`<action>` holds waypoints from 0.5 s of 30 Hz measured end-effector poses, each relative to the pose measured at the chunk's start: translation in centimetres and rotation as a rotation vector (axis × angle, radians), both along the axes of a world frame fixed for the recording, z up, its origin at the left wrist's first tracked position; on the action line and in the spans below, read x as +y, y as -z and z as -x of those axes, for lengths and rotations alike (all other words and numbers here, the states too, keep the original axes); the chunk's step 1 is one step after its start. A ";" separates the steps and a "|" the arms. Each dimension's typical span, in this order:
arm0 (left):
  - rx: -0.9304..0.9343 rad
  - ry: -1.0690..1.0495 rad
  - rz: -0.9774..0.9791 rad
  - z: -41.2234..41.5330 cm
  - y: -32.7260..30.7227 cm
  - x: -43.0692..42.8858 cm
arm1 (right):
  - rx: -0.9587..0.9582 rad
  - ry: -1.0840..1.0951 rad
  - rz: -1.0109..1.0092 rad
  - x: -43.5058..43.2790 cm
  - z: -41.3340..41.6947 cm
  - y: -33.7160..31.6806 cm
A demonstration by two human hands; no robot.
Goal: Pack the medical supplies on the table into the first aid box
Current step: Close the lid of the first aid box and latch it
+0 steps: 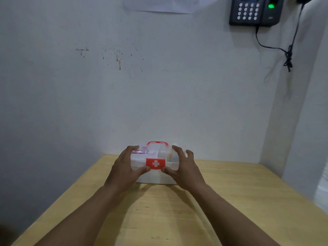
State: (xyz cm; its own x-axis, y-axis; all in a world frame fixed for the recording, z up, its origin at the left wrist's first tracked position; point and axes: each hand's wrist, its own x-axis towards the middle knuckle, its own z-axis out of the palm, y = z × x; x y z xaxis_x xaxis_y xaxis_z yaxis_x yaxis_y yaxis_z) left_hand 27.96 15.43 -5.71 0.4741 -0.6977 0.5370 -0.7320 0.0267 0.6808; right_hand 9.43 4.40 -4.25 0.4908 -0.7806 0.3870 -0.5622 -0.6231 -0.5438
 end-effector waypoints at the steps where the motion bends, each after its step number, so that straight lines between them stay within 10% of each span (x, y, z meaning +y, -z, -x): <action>1: 0.010 0.015 0.001 -0.2 0.2 0.1 | 0.002 -0.011 -0.026 -0.1 0.1 0.1; 15: 0.047 0.103 0.000 1.2 0.4 -1.6 | -0.111 -0.036 -0.096 -2.1 2.5 -0.3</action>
State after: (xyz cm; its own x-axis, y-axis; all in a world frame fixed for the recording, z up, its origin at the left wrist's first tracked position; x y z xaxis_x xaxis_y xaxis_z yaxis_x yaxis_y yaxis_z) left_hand 26.78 13.88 -6.13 0.4245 -0.7443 0.5156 -0.6922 0.1002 0.7147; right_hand 6.94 2.28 -3.92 0.4771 -0.7995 0.3650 -0.4739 -0.5838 -0.6592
